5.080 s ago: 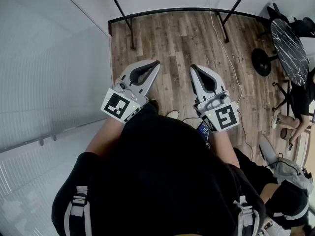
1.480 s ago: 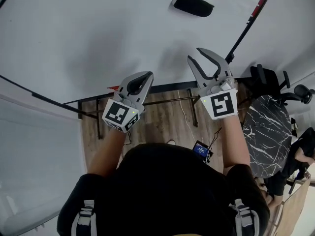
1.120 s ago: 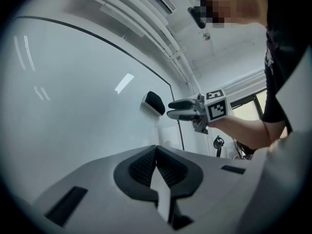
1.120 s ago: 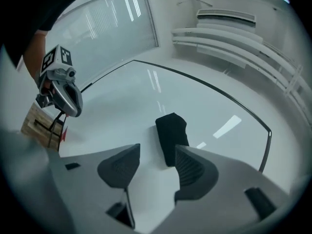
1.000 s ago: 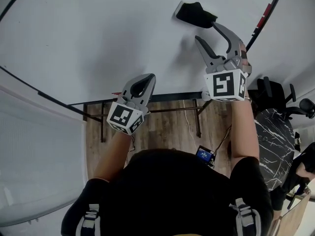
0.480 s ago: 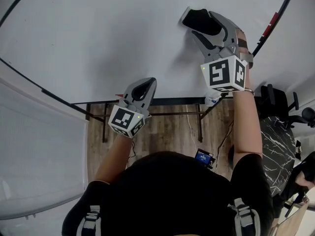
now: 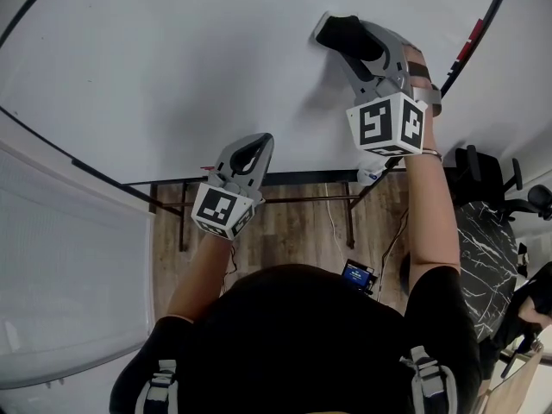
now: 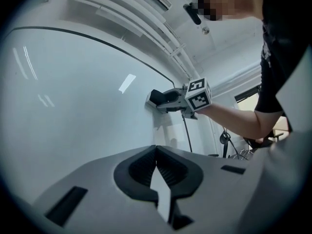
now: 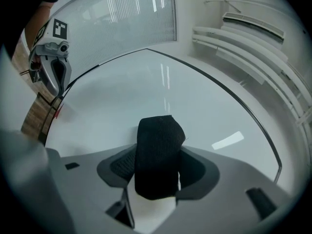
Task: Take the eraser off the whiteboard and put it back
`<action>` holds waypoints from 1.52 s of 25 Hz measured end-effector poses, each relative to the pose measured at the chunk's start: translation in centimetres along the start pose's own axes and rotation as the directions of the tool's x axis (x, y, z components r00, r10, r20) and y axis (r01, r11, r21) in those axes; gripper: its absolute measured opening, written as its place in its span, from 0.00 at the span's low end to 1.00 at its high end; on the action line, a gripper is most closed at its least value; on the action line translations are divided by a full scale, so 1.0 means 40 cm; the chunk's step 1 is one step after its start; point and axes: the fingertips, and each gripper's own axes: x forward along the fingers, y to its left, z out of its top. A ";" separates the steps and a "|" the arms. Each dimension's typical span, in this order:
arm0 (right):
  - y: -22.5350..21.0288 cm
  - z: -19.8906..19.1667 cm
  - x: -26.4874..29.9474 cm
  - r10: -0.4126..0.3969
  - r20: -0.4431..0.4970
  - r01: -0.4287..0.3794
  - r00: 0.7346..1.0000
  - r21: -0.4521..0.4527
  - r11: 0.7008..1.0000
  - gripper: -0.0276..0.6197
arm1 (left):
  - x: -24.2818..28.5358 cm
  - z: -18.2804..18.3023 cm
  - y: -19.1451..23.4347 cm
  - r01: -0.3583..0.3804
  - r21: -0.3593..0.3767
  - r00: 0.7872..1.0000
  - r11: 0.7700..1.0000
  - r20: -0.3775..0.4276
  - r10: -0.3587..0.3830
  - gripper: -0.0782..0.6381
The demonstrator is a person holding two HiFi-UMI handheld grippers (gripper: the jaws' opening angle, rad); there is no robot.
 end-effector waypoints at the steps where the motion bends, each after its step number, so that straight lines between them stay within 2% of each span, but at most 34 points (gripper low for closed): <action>1: 0.000 0.001 -0.001 0.001 -0.004 -0.001 1.000 -0.002 1.000 0.40 | 0.000 0.001 -0.002 0.002 0.006 1.000 1.000 -0.001 -0.002 0.12; 11: 0.031 0.004 -0.035 0.035 0.008 -0.035 0.999 0.020 0.999 0.39 | -0.007 0.009 -0.010 -0.006 0.027 1.000 1.000 -0.005 0.007 0.11; 17: 0.082 0.041 -0.069 0.073 0.023 -0.074 0.997 0.048 0.996 0.39 | -0.042 0.002 0.003 -0.012 0.032 1.000 0.999 0.000 0.012 0.12; 21: 0.119 0.063 -0.087 0.086 0.048 -0.091 0.995 0.122 0.988 0.40 | -0.068 -0.011 0.031 -0.016 0.025 1.000 1.000 0.001 0.016 0.12; 26: 0.149 0.104 -0.122 0.063 0.096 -0.085 0.993 0.255 0.963 0.40 | -0.107 -0.001 0.065 -0.011 0.036 1.000 0.999 0.019 0.010 0.11; 29: 0.179 0.143 -0.136 0.044 0.151 -0.095 0.987 0.349 0.932 0.40 | -0.141 0.002 0.102 -0.013 0.036 1.000 0.999 0.029 0.012 0.11; 34: 0.244 0.189 -0.130 0.015 0.205 -0.119 0.979 0.504 0.856 0.40 | -0.202 0.001 0.162 0.011 0.034 0.999 0.999 0.039 -0.012 0.11; 38: 0.310 0.217 -0.116 0.026 0.212 -0.158 0.977 0.638 0.754 0.40 | -0.249 -0.004 0.206 0.043 0.043 0.998 0.998 0.038 -0.045 0.11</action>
